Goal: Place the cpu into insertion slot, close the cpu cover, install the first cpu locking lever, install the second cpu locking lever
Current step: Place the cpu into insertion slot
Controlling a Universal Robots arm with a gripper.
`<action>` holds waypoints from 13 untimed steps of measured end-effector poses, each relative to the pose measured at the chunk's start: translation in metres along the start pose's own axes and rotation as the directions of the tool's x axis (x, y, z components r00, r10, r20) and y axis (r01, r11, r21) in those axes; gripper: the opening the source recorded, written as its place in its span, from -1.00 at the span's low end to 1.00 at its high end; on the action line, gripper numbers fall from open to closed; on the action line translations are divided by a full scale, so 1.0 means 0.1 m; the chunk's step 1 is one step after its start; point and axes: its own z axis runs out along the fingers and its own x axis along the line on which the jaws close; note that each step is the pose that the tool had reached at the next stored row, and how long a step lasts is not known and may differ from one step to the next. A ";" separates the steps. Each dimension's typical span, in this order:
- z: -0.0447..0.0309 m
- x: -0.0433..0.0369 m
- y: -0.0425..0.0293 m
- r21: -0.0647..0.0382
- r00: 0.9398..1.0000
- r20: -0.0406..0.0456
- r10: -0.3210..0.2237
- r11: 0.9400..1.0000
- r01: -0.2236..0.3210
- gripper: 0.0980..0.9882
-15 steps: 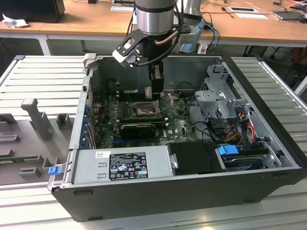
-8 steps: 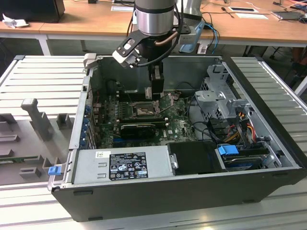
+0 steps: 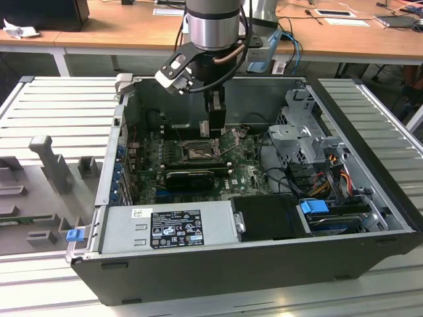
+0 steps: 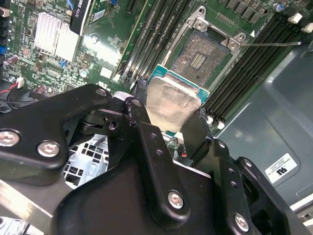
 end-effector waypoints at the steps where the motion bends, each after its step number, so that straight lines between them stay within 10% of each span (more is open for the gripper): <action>1: 0.002 0.000 0.000 0.000 1.000 0.000 0.000 1.000 0.000 -0.03; 13: 0.045 0.005 -0.004 0.000 1.000 0.000 0.000 1.000 0.000 -0.03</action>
